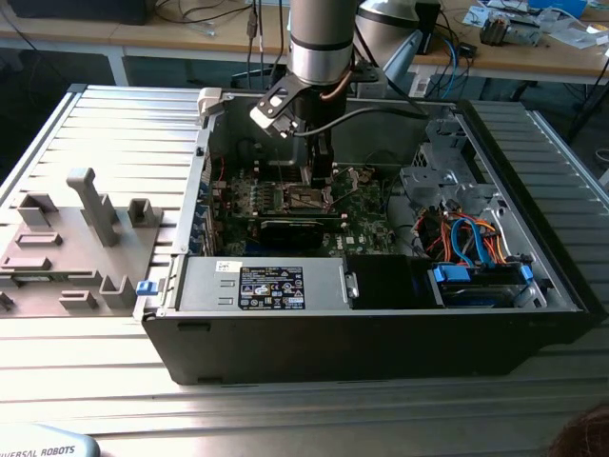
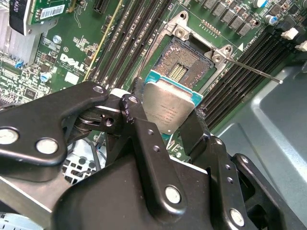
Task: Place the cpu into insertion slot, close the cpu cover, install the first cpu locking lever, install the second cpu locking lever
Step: 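Place the cpu into insertion slot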
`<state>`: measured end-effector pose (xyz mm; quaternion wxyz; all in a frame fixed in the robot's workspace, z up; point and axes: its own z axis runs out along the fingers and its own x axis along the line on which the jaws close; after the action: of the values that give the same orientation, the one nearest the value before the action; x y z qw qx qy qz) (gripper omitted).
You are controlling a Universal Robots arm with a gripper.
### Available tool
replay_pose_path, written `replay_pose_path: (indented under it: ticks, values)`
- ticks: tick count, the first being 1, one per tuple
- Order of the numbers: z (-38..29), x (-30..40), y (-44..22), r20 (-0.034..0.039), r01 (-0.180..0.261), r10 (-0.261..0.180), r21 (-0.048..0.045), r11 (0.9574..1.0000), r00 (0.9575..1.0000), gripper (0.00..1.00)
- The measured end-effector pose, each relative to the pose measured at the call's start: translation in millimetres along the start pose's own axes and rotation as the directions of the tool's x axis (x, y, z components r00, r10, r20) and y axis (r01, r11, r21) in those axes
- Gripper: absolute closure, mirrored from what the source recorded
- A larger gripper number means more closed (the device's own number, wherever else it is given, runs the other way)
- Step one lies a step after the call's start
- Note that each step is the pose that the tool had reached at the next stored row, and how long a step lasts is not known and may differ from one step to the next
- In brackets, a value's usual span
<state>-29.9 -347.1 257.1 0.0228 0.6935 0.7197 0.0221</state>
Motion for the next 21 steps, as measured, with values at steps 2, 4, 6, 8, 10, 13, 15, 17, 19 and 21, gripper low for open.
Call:
replay_pose_path:
  ticks: [2, 4, 6, 8, 10, 13, 15, 17, 19, 21]
  values:
    - [0.4, 0.0, 0.0, 0.0, 0.0, 0.0, 0.0001, 1.0, 1.0, 0.46]
    - [1.0, 0.0, -0.1, 0.0, 0.0, 0.0, 0.0001, 1.0, 1.0, 0.46]
    - [1.4, 0.0, -0.1, 0.0001, 0.0, 0.0, 0.0001, 1.0, 1.0, 0.46]
    - [1.8, 0.0, -0.1, 0.0, 0.0, 0.0, 0.0001, 1.0, 1.0, 0.46]
    - [2.3, 0.0, -0.1, 0.0001, 0.0, 0.0, 0.0001, 1.0, 1.0, 0.46]
    - [3.0, 0.0, -0.2, 0.0001, 0.0, 0.0, 0.0001, 1.0, 1.0, 0.46]
    - [3.5, 0.0, -0.2, 0.0001, 0.0, 0.0, 0.0001, 1.0, 1.0, 0.46]
    - [3.9, 0.0, -0.3, 0.0, 0.0, 0.0, 0.0001, 1.0, 1.0, 0.46]
    - [4.3, 0.0, -0.3, 0.0, 0.0, 0.0, 0.0001, 1.0, 1.0, 0.46]
    - [4.9, 0.0, -0.3, 0.0001, 0.0, 0.0, 0.0, 1.0, 1.0, 0.46]
